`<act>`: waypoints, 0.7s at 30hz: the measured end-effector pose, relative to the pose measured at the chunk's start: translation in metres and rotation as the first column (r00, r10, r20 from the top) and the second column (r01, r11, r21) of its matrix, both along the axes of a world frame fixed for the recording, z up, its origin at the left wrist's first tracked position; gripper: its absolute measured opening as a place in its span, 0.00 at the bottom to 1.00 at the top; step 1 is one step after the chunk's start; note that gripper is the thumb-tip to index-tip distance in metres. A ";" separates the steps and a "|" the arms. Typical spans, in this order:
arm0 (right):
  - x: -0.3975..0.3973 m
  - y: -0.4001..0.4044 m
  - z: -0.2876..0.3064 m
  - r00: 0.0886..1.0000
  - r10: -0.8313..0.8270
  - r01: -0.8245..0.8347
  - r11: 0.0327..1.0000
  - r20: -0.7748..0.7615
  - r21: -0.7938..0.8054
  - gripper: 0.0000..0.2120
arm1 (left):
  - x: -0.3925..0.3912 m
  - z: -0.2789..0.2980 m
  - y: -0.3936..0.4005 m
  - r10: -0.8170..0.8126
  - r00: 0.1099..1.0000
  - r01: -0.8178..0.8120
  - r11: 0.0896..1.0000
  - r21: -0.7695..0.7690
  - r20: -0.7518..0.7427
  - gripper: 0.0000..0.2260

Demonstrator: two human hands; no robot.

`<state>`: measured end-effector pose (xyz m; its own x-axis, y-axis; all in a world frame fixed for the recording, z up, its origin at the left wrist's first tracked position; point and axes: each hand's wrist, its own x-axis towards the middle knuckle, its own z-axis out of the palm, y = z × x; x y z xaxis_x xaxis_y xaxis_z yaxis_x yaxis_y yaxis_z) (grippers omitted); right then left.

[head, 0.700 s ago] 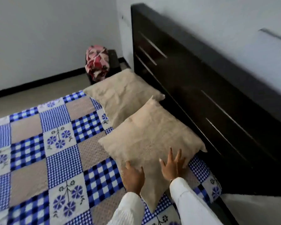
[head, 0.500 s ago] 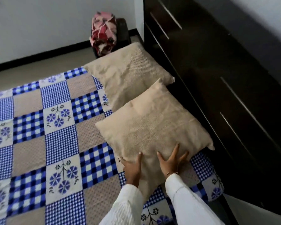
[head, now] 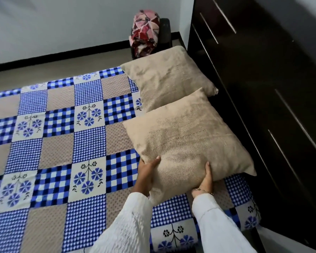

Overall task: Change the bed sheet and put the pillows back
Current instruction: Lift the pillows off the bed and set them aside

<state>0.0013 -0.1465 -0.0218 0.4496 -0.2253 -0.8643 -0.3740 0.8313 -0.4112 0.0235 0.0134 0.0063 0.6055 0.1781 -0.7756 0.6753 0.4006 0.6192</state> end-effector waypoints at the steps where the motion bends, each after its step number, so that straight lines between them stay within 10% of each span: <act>1: -0.002 0.007 0.008 1.000 0.013 -0.013 1.000 0.019 0.014 0.15 | -0.001 0.006 0.009 -0.006 1.000 0.006 1.000 0.008 0.026 0.23; 21: -0.134 0.366 0.111 0.875 0.246 -0.331 0.932 0.417 0.145 0.07 | -0.193 0.120 0.368 0.432 0.798 -0.488 0.872 0.029 0.420 0.16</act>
<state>-0.1328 0.2194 0.0896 0.7731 0.1292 -0.6210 -0.4573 0.7920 -0.4045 -0.1693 0.3817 0.1266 0.6708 0.5944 -0.4435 0.1240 0.4997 0.8573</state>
